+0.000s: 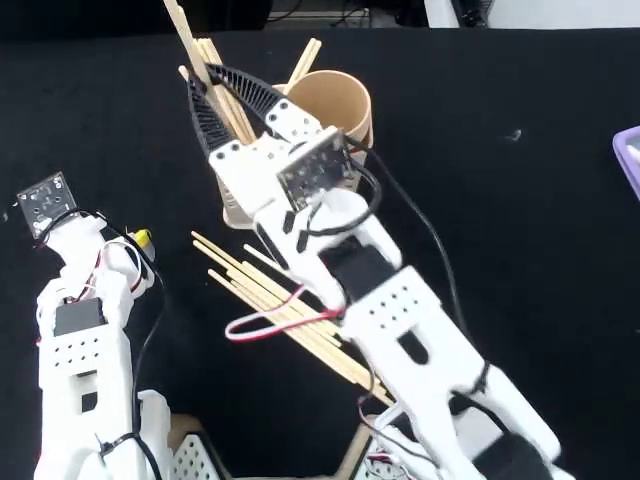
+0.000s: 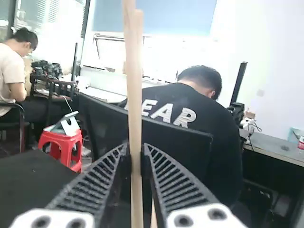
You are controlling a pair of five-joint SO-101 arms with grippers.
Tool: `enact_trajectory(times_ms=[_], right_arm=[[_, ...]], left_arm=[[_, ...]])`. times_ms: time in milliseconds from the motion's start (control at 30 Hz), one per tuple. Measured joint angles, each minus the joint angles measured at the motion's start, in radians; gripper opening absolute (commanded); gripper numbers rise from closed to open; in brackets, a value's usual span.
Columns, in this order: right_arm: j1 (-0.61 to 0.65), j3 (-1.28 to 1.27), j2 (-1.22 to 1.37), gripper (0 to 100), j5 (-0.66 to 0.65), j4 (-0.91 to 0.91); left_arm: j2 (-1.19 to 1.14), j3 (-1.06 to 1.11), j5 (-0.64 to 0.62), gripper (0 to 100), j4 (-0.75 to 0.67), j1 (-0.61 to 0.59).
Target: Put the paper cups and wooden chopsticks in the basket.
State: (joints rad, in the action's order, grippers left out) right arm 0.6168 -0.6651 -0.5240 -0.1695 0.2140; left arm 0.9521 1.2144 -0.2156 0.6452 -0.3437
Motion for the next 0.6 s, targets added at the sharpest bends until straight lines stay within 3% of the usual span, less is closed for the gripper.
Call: enact_trajectory(times_ms=[167,333,600], right_arm=[[-0.018,0.0,0.069,3.3,-0.008,0.012],[-0.02,0.02,0.109,18.6,-0.008,-0.057],[-0.02,0.215,0.114,12.1,-0.008,-0.364]], left_arm=[[0.0,0.0,0.0,19,0.0,0.0],[0.0,0.0,0.0,19,0.0,0.0],[0.0,0.0,0.0,19,0.0,0.0]])
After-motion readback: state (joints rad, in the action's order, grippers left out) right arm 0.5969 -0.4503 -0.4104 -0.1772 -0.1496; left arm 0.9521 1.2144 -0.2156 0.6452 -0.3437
